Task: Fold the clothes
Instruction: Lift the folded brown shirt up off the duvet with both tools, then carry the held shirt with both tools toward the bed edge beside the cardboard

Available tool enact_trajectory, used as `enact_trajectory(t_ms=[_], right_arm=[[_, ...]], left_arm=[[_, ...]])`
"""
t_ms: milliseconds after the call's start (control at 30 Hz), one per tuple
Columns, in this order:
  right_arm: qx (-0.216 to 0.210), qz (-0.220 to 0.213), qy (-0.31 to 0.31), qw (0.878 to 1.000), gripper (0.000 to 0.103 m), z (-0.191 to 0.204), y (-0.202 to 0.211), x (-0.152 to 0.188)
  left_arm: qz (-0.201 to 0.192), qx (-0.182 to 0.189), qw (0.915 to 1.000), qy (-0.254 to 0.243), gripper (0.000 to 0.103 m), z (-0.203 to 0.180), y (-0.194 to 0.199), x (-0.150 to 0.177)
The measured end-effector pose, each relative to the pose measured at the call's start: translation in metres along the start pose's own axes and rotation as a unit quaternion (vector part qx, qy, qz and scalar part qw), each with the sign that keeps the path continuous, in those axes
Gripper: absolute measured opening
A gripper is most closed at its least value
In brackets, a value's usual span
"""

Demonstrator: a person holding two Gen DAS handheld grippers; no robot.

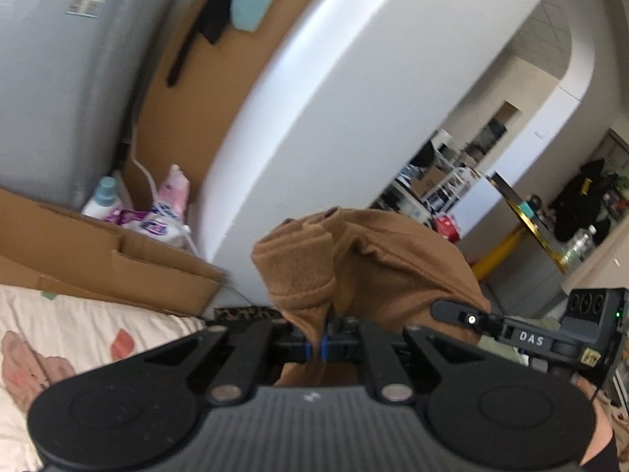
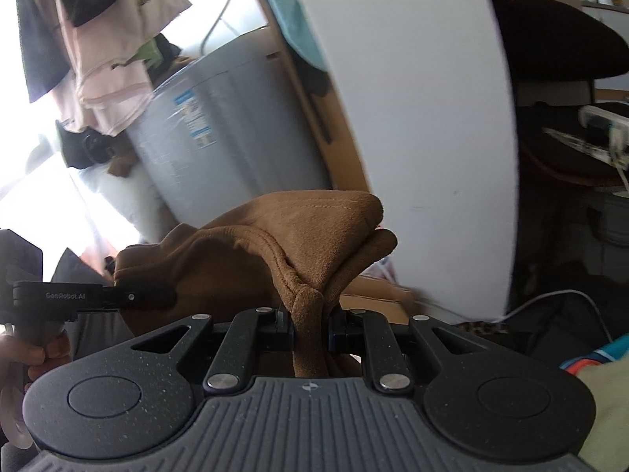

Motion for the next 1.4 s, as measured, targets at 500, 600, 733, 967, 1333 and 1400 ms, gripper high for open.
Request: enact_trajectory(t_ms=[500,600,733,967,1333,1400], right_arm=[[0.049,0.014,-0.047,0.998,0.014,-0.094,-0.002,0.064],[0.062,0.017,-0.055,0.996,0.014,-0.115,-0.008,0.086],[0.078,0.02,-0.053,0.995,0.014,-0.135,-0.021,0.112],[0.101,0.03,-0.031,0.994,0.014,-0.158,-0.051,0.151],[0.113,0.034,-0.038,0.992,0.014,-0.188,-0.088,0.161],[0.116,0.036,-0.044,0.992,0.014,-0.196,-0.093,0.161]], left_arm=[[0.077,0.064,0.995,-0.006,0.005,-0.001,-0.101,0.052],[0.091,0.072,0.9933,-0.003,0.005,0.004,-0.123,0.065],[0.101,0.087,0.9911,-0.003,0.005,0.012,-0.147,0.082],[0.113,0.096,0.9887,-0.025,0.005,0.026,-0.185,0.108],[0.117,0.086,0.9885,-0.041,0.005,0.047,-0.222,0.114],[0.118,0.087,0.9884,-0.04,0.005,0.05,-0.227,0.113]])
Point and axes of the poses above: each gripper's, at about its wrist camera, not at the fingertips, and y roughly against the way its jaws point, z to its left, x to its underside, the point moved 8 cm from there along -y, roughly the way its jaws point, and after that the axes turned 5 degrees about z, right-handed, at the moved point
